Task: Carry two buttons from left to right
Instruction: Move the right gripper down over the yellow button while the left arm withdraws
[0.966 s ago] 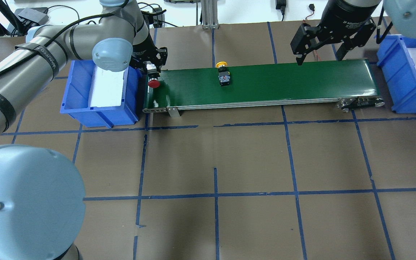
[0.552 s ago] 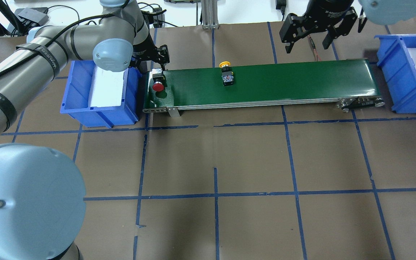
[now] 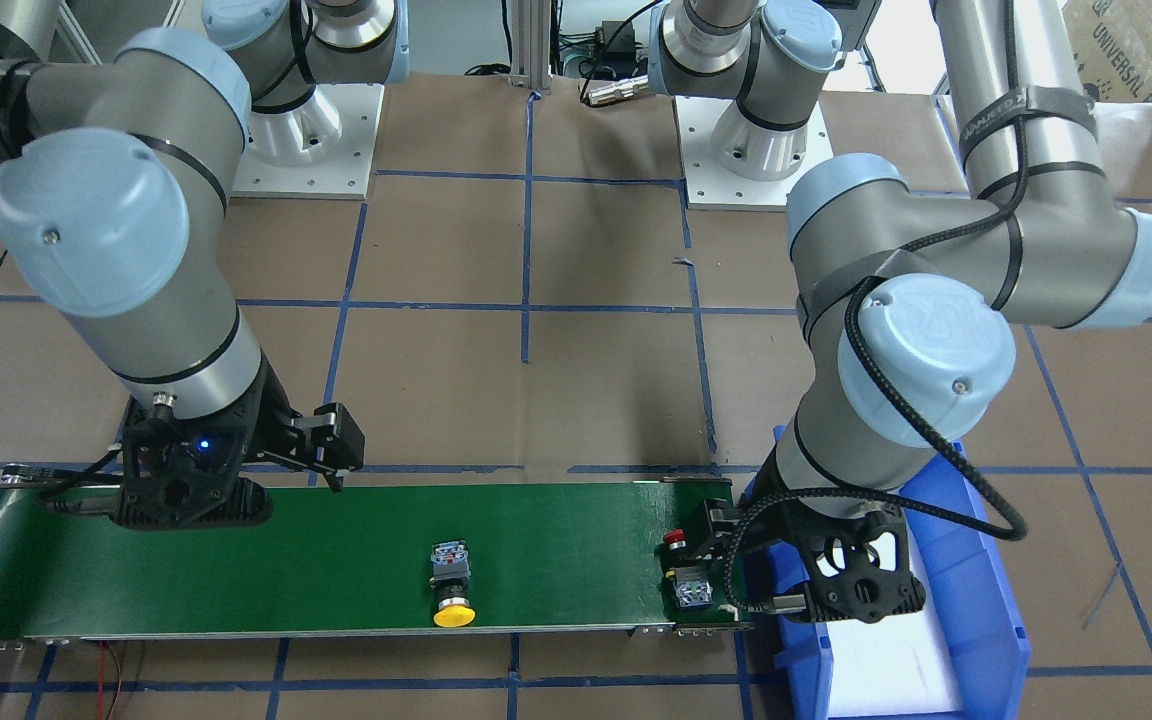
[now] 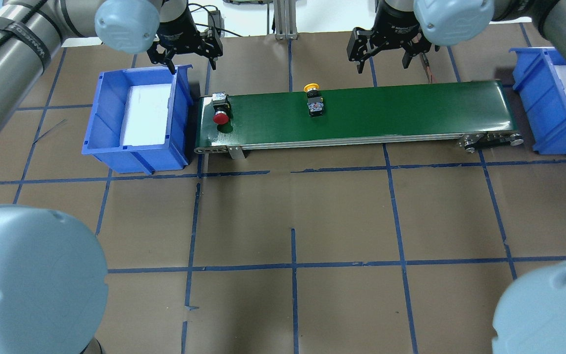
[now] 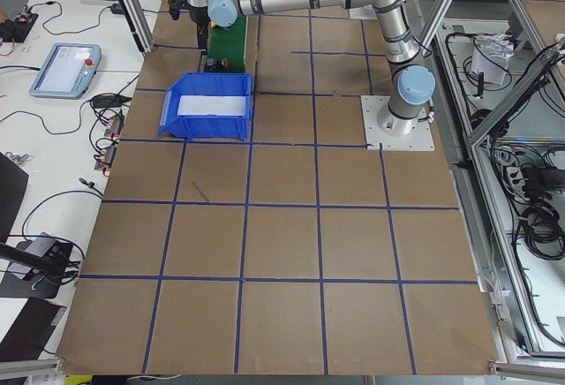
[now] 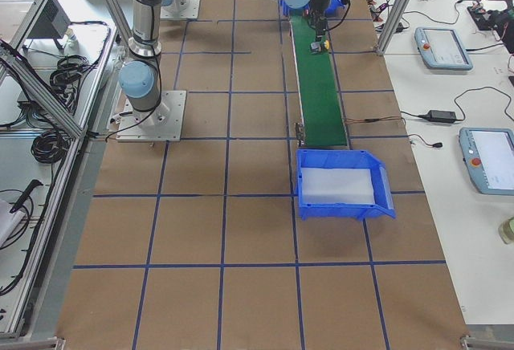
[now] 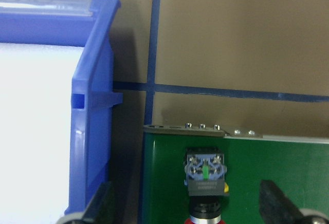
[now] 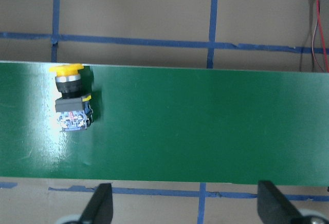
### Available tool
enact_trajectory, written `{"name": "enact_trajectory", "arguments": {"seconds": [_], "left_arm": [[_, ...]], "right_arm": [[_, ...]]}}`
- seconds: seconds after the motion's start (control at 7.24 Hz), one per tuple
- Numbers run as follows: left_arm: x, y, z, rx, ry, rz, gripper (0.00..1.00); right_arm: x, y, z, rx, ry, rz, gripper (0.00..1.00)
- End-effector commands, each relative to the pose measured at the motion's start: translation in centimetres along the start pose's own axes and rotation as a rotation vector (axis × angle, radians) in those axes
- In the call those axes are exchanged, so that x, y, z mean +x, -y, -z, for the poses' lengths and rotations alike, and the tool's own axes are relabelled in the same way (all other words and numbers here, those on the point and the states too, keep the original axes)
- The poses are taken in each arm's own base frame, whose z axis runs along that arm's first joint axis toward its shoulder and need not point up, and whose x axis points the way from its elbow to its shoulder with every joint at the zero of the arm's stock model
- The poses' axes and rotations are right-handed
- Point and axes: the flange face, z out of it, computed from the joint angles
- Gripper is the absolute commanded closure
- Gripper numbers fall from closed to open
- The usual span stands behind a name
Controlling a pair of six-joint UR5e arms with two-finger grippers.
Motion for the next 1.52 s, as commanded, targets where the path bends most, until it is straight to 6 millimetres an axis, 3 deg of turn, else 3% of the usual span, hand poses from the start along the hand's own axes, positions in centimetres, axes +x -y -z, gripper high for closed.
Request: {"name": "enact_trajectory", "arguments": {"seconds": [0.0,0.14,0.55,0.97,1.38], "left_arm": [[-0.7,-2.9,4.1,-0.087,0.014,-0.002,0.00],[-0.9,-4.3,5.2,-0.121,0.020,-0.004,0.00],[-3.3,-3.4,5.0,-0.117,0.048,0.005,0.00],[-5.3,-2.8,4.1,-0.139,0.053,-0.028,0.00],[-5.9,-2.5,4.1,-0.140,0.045,-0.109,0.00]], "right_arm": [[-1.2,3.0,-4.2,0.010,0.002,-0.027,0.00],[-2.8,3.6,-4.8,0.016,0.003,-0.009,0.00],[-3.8,4.7,-8.1,0.008,0.013,-0.054,0.00],[-5.8,4.0,-10.9,-0.011,0.003,-0.028,0.01],[-5.7,2.2,-13.1,-0.061,-0.003,-0.002,0.01]]}}
